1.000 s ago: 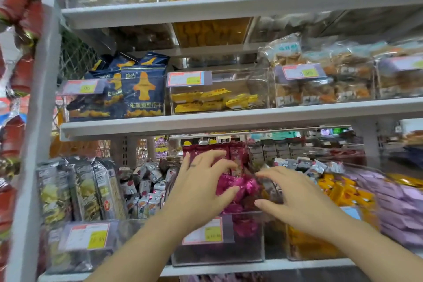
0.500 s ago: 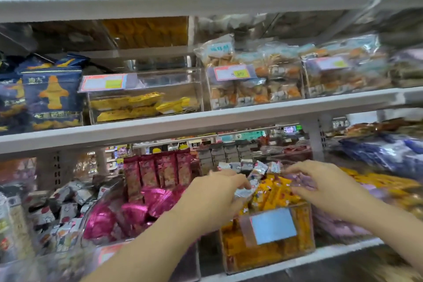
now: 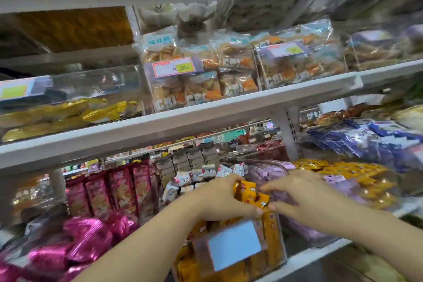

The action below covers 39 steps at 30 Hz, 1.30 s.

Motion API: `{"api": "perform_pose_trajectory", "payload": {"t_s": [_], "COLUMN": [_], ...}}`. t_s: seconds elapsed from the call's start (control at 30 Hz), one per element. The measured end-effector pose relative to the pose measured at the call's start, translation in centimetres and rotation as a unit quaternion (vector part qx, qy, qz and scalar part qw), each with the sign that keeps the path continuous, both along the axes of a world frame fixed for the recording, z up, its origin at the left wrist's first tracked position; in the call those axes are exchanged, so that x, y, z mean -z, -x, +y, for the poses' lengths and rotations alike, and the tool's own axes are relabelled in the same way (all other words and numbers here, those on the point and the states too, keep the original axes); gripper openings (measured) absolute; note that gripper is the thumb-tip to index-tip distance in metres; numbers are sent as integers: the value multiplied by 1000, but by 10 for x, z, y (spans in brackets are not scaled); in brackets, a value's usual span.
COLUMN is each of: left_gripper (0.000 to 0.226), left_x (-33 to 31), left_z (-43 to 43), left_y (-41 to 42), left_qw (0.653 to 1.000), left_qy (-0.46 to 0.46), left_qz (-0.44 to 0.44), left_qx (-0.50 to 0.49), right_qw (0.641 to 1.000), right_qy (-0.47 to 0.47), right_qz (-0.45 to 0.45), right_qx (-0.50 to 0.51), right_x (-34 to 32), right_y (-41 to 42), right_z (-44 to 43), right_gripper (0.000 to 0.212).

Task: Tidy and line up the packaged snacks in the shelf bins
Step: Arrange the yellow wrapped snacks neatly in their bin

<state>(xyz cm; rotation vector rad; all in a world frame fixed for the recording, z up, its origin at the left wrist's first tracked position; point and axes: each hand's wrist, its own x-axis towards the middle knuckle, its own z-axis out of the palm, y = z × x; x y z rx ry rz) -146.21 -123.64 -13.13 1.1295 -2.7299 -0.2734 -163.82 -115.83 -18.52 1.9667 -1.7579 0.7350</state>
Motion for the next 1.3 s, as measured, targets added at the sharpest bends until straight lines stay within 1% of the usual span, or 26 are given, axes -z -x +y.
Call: {"api": "perform_pose_trajectory", "payload": {"t_s": [0.13,0.2,0.27,0.4,0.47,0.53,0.6,0.63,0.7,0.73,0.83,0.9,0.97,1.03,1.1,1.17,1.27,1.3], "left_gripper": [76,69,58,40,37,37,39,43,51,51,41,39,38,42,47,50,51,50], "left_x": [-1,-2,-2,-2,-3,-5,-5,-5,-4,-5,-6,-7,-7,-10,-12,-12,-8,-6], "left_z": [-11,-11,-10,-12,-11,-9,-8,-7,-5,-4,0,0,1,3,9,13,17,18], "left_y": [4,5,5,2,-2,-5,-7,-8,-10,-11,-14,-18,-23,-28,-32,-36,-44,-47], "left_qw": [995,992,990,987,987,986,986,987,986,985,984,987,986,981,979,979,973,971], "left_qy": [-99,-123,-133,-145,-146,-147,-141,-137,-144,-152,-149,-112,-77,-67,-59,-47,-32,-24], "left_qz": [20,25,32,47,52,62,66,61,42,35,35,58,101,139,148,159,198,208], "left_qx": [0,13,31,45,44,47,54,60,74,79,90,100,110,119,123,120,118,118], "right_qw": [1000,999,1000,998,998,998,996,996,998,999,998,995,989,981,976,975,967,966], "right_qy": [-22,-31,-19,-8,-13,-13,-9,-4,7,9,3,20,51,69,58,30,-29,-50], "right_qz": [4,-4,4,51,40,29,47,49,27,6,-62,-95,-135,-173,-199,-203,-223,-224], "right_qx": [-16,-26,-24,27,41,59,77,78,53,35,3,-6,-25,-46,-66,-84,-116,-121], "right_x": [-3,-7,-12,-21,-24,-24,-22,-21,-18,-16,-13,-13,-18,-23,-27,-27,-25,-24], "right_y": [1,0,-3,-15,-20,-25,-31,-33,-37,-37,-40,-41,-42,-44,-48,-53,-58,-59], "right_z": [0,-1,-2,0,1,2,2,1,-1,-2,-4,-3,1,4,8,11,15,16], "right_gripper": [41,36,34,26,25,28,31,29,20,18,24,17,12,9,10,12,11,17]}}
